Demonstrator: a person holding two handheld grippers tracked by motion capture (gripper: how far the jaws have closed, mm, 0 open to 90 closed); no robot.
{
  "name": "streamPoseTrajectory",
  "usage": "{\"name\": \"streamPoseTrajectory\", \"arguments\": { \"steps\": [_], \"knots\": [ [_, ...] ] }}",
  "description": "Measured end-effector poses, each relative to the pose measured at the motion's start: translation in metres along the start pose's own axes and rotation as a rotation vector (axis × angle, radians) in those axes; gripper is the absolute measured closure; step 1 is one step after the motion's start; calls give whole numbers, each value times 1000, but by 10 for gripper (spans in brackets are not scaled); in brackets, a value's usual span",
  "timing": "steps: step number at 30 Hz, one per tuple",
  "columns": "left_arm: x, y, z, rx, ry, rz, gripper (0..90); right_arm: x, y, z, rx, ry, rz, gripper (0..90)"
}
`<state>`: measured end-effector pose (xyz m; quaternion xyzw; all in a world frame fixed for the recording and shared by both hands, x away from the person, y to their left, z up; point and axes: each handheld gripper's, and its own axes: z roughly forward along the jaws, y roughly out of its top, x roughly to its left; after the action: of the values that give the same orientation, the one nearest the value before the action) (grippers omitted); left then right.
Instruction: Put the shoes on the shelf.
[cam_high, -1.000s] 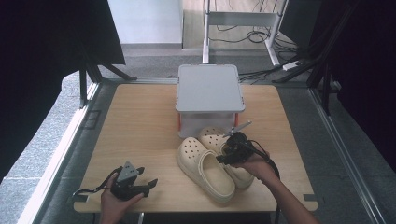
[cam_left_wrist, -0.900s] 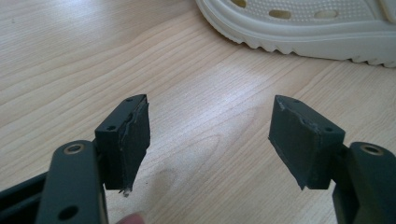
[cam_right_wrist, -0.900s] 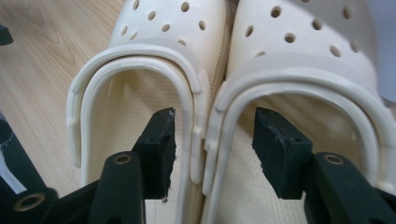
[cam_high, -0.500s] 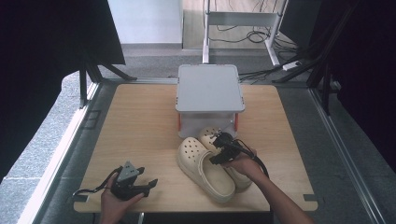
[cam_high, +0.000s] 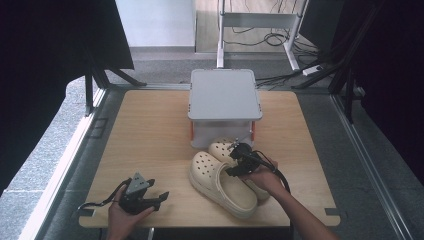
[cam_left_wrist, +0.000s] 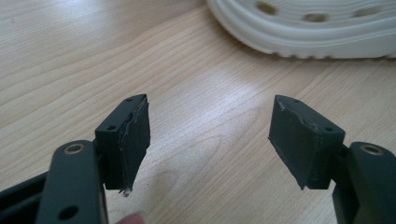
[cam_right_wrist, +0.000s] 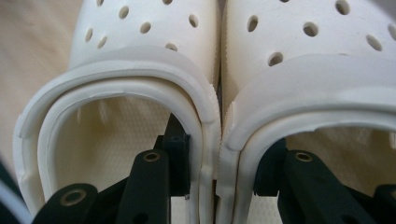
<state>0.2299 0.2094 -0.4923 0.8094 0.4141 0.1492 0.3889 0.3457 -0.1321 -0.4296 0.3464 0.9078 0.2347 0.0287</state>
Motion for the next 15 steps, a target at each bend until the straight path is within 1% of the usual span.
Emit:
{"name": "streamPoseTrajectory", "arguments": {
  "steps": [2, 3, 4, 6, 7, 8, 9, 10, 11, 12, 13, 14, 15],
  "knots": [
    [0, 0, 0, 0, 0, 1, 296, 1, -1, -8, -9, 23, -22, 660],
    [0, 0, 0, -1, 0, -1, 296, 4, -1, -16, -22, 38, -54, 660],
    [0, 0, -1, -2, 0, -1, 296, 4, -1, -16, -22, 38, -54, 660],
    [0, 0, -1, -2, -1, -2, 296, 6, 0, -25, -32, 52, -80, 660],
    [0, 0, -1, -3, 1, -1, 296, 9, 1, -34, -46, 65, -97, 660],
    [0, 0, -1, -3, 1, -1, 296, 9, 1, -34, -46, 65, -97, 660],
    [0, 0, -1, -3, 2, 1, 296, 11, 2, -42, -57, 77, -116, 660],
    [0, 0, -1, -3, 2, 1, 296, 11, 2, -42, -57, 77, -116, 660],
    [0, 0, 0, -1, 2, 2, 296, 14, 4, -51, -67, 89, -131, 660],
    [0, 0, 0, -1, 2, 2, 296, 14, 4, -51, -67, 89, -131, 660],
    [0, 0, 0, 0, 2, 0, 296, 17, 5, -58, -76, 96, -149, 660],
    [0, 0, 0, 0, 2, 0, 296, 17, 5, -58, -76, 96, -149, 660],
    [0, 0, 0, -1, 1, 2, 296, 20, 7, -66, -80, 105, -168, 660]
  ]
}}
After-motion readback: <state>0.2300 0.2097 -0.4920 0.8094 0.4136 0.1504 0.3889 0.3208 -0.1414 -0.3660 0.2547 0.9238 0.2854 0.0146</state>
